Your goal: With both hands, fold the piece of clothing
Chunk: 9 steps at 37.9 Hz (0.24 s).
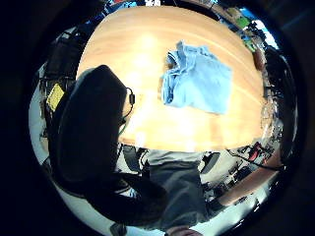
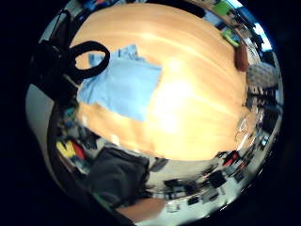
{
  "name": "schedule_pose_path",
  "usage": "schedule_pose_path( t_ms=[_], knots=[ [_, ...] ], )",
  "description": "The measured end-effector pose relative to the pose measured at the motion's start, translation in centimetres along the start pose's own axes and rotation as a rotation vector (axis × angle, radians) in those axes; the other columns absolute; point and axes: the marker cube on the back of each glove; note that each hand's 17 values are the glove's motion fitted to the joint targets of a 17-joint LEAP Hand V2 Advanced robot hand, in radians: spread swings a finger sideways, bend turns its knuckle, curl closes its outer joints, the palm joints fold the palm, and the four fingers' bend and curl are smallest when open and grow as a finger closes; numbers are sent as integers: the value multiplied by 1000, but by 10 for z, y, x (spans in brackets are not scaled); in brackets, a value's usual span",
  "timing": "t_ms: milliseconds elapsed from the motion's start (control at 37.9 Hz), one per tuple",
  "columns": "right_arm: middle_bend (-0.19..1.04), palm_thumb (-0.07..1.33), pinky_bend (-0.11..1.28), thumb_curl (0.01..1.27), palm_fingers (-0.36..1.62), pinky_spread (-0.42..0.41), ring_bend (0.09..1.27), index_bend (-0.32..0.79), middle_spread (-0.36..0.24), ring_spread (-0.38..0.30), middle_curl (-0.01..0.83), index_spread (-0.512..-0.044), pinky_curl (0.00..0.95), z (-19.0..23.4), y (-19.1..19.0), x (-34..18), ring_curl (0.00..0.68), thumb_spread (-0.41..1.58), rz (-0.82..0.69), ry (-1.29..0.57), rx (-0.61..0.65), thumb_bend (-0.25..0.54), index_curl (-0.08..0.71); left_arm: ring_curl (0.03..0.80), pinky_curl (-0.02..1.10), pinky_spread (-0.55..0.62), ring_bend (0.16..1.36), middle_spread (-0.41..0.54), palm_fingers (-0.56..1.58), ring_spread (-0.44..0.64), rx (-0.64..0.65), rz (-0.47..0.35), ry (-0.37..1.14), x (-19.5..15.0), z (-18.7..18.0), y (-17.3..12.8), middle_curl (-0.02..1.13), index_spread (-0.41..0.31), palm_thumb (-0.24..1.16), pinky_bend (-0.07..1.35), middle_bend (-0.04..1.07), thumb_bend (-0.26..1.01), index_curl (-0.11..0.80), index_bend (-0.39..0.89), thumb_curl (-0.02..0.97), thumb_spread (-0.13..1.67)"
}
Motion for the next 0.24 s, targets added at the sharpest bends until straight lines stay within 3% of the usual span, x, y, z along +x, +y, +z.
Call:
schedule_pose_path(
  t_ms=[106, 238],
  knots=[
    [273, 948, 552, 543, 973, -135, 528, 145, -54, -117, 474, -198, 372, -22, 14, 50, 417, 1116, 167, 142, 30, -21, 244, 340, 376, 73, 710, 155, 334, 20, 51, 13, 57, -5, -26, 13, 204, -114, 150, 648, 132, 3, 332, 132, 198, 1368],
    [251, 919, 485, 522, 938, -70, 467, 145, -56, -102, 462, -212, 350, -23, 15, 91, 395, 1152, 372, 106, -6, -20, 259, 337, 367, 75, 706, 143, 368, 10, 123, 20, 95, -9, -39, 16, 208, -113, 152, 627, 147, -5, 333, 159, 196, 1367]
  ],
)
